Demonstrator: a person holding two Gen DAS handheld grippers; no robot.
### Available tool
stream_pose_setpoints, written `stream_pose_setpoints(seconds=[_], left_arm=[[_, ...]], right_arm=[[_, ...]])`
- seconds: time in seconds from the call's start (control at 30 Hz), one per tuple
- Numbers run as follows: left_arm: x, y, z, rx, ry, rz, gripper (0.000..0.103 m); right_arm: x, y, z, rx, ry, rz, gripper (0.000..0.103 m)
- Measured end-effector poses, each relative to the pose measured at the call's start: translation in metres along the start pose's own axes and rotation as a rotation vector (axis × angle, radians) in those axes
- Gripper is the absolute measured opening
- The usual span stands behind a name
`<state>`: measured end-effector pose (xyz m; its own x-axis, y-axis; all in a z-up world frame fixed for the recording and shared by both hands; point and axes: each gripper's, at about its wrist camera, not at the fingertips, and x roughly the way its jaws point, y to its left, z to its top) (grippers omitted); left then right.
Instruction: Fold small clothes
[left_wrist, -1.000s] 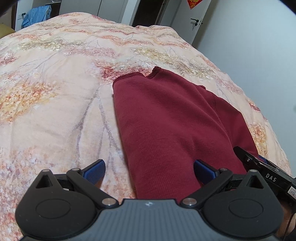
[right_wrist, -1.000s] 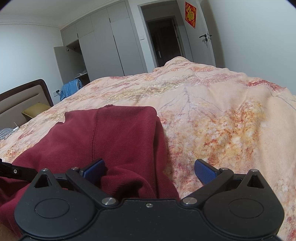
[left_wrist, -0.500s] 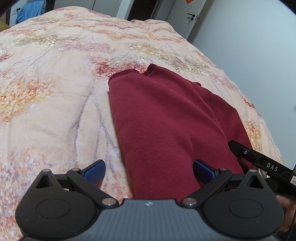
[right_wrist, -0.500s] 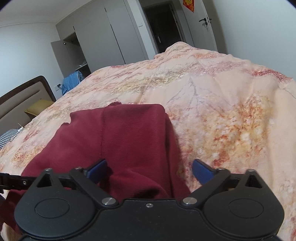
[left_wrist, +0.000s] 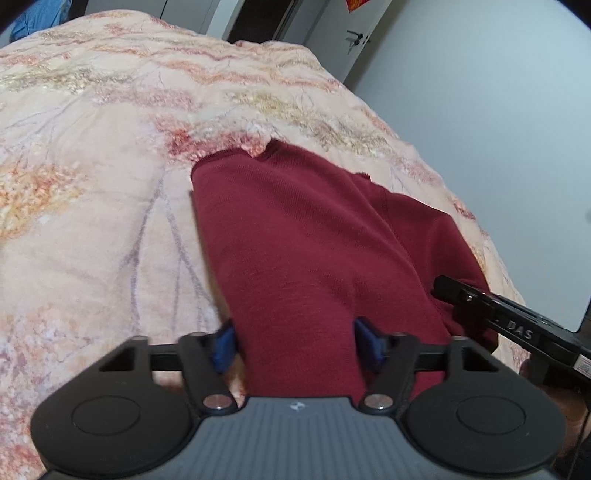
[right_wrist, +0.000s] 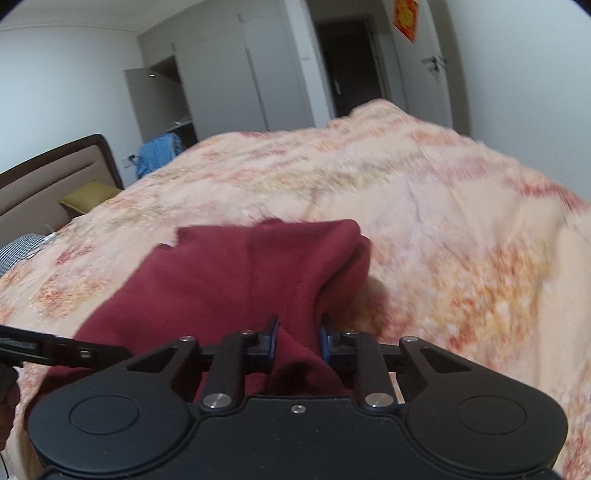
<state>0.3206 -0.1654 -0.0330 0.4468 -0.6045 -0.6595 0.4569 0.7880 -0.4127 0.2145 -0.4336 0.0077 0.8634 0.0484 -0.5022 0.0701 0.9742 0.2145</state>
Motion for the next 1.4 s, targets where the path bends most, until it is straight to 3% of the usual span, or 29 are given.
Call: stream_pose_setpoints(seconds=[0.07, 0.17, 0.23, 0.5, 0.63, 0.8, 1.0, 1.2, 1.4], left_arm=[[-0.008, 0.003, 0.0, -0.018, -0.036, -0.026, 0.044], [-0.026, 0.005, 0.002, -0.014, -0.087, -0.039, 0.037], [-0.041, 0.007, 0.006, 0.003, -0.126, -0.017, 0.036], [-0.112, 0.042, 0.018, 0.038, -0.261, 0.207, 0.036], [-0.129, 0.072, 0.019, -0.008, -0.275, 0.299, 0.036], [-0.129, 0.107, 0.006, -0.086, -0.245, 0.323, 0.037], [-0.125, 0.123, -0.013, -0.123, -0.24, 0.319, 0.044], [-0.12, 0.123, -0.011, -0.129, -0.234, 0.338, 0.051], [-0.134, 0.113, -0.013, -0.149, -0.241, 0.352, 0.075]], right_arm=[[-0.006, 0.016, 0.005, -0.056, -0.033, 0.002, 0.02], [-0.014, 0.043, 0.015, -0.138, -0.095, 0.018, 0.02], [-0.015, 0.062, 0.023, -0.175, -0.13, 0.034, 0.02], [0.026, 0.132, 0.044, -0.165, -0.175, 0.208, 0.02], [0.057, 0.164, 0.045, -0.147, -0.144, 0.267, 0.02], [0.085, 0.182, 0.03, -0.15, -0.089, 0.259, 0.02], [0.094, 0.169, 0.014, -0.162, -0.058, 0.207, 0.028], [0.09, 0.167, 0.013, -0.184, -0.06, 0.186, 0.037], [0.066, 0.174, 0.02, -0.216, -0.105, 0.191, 0.066]])
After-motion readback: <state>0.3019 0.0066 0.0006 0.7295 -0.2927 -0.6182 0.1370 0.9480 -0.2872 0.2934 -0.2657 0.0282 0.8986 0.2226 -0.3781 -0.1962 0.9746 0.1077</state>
